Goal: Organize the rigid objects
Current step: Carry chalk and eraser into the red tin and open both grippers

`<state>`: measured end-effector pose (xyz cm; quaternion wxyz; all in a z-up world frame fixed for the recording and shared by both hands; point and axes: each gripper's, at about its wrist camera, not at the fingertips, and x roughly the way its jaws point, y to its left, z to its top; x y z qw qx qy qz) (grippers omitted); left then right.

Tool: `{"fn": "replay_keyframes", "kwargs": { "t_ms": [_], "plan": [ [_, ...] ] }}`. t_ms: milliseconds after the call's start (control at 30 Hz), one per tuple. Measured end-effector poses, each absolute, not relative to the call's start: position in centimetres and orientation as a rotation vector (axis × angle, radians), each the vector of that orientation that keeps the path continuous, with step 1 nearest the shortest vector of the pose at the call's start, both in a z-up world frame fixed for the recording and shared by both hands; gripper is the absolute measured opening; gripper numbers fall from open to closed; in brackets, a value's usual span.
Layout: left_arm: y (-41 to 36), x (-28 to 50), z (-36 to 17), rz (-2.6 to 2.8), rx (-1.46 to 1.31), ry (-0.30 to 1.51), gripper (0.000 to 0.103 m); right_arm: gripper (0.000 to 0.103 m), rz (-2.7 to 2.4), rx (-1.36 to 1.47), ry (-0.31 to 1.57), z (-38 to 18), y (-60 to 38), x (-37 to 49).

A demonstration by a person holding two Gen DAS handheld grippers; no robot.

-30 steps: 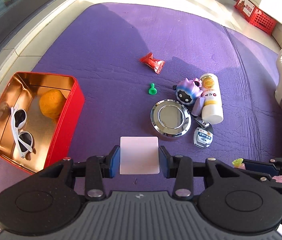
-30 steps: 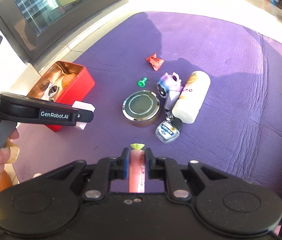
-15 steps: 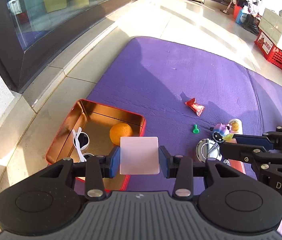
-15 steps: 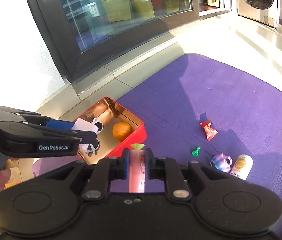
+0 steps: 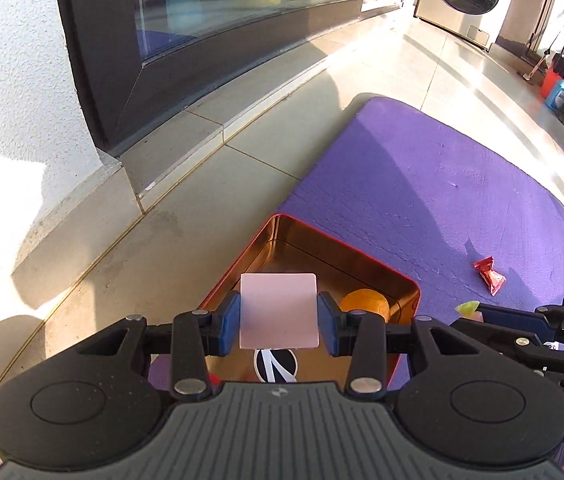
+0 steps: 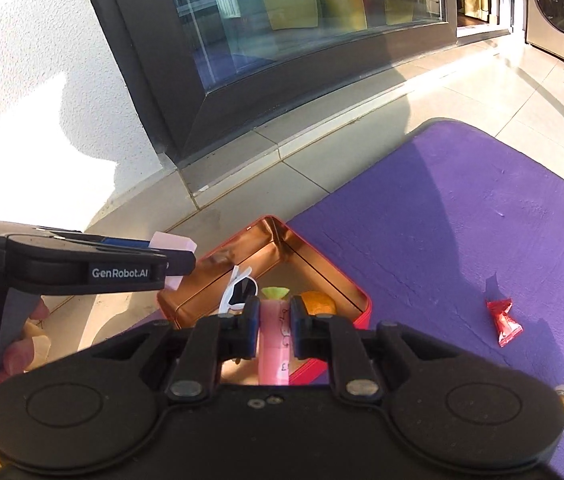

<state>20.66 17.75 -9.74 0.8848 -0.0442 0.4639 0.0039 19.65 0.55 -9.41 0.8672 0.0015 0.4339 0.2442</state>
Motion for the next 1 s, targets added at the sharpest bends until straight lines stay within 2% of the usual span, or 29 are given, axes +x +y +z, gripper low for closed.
{"fn": "replay_keyframes", "kwargs": {
  "t_ms": [467,1000],
  "plan": [
    [18.0,22.9,-17.8,0.024,-0.018,1.059,0.04,0.014,0.537,-0.122,1.012,-17.8,5.6,21.8],
    [17.6,23.3,-20.4,0.009,-0.017,1.087,0.04,0.014,0.495,-0.212,1.048,-21.6,6.9,21.7]
  ]
}}
